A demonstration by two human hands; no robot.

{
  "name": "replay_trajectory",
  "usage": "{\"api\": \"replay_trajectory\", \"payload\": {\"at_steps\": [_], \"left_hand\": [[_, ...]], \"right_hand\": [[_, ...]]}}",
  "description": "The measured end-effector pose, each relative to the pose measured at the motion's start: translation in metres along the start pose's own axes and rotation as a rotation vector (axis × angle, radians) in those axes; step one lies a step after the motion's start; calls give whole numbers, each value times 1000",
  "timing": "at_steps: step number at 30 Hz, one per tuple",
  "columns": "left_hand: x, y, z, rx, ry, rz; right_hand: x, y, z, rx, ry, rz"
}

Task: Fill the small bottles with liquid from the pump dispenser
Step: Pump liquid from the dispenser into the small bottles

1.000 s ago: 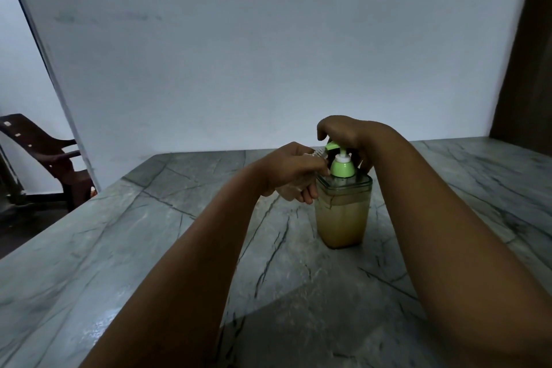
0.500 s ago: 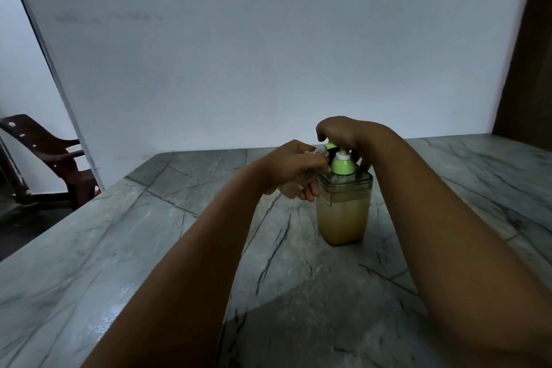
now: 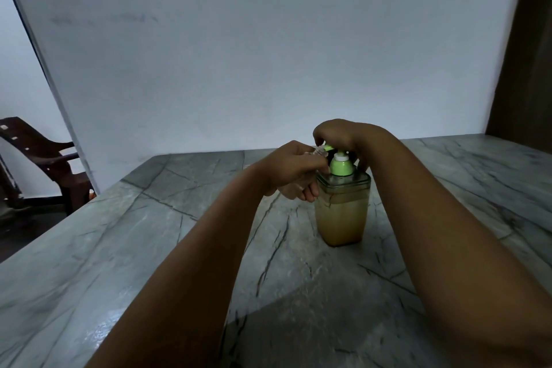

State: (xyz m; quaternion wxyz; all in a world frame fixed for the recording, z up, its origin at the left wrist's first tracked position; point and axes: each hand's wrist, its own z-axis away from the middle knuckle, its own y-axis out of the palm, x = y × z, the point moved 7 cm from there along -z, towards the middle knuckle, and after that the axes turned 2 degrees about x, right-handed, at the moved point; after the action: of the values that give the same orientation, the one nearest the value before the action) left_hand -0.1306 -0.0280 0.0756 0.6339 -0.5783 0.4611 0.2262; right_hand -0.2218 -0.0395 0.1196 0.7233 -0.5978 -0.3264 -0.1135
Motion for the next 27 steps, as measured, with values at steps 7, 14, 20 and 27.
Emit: {"api": "replay_trajectory", "payload": {"at_steps": [7, 14, 20, 27], "left_hand": [[0, 1, 0, 5, -5, 7], [1, 0, -1, 0, 1, 9], [-1, 0, 0, 12, 13, 14], [2, 0, 0, -5, -6, 4]], "right_hand": [[1, -3, 0, -27, -1, -35], [1, 3, -2, -25, -28, 26], [-1, -6, -1, -48, -16, -63], [0, 3, -6, -30, -5, 52]]}}
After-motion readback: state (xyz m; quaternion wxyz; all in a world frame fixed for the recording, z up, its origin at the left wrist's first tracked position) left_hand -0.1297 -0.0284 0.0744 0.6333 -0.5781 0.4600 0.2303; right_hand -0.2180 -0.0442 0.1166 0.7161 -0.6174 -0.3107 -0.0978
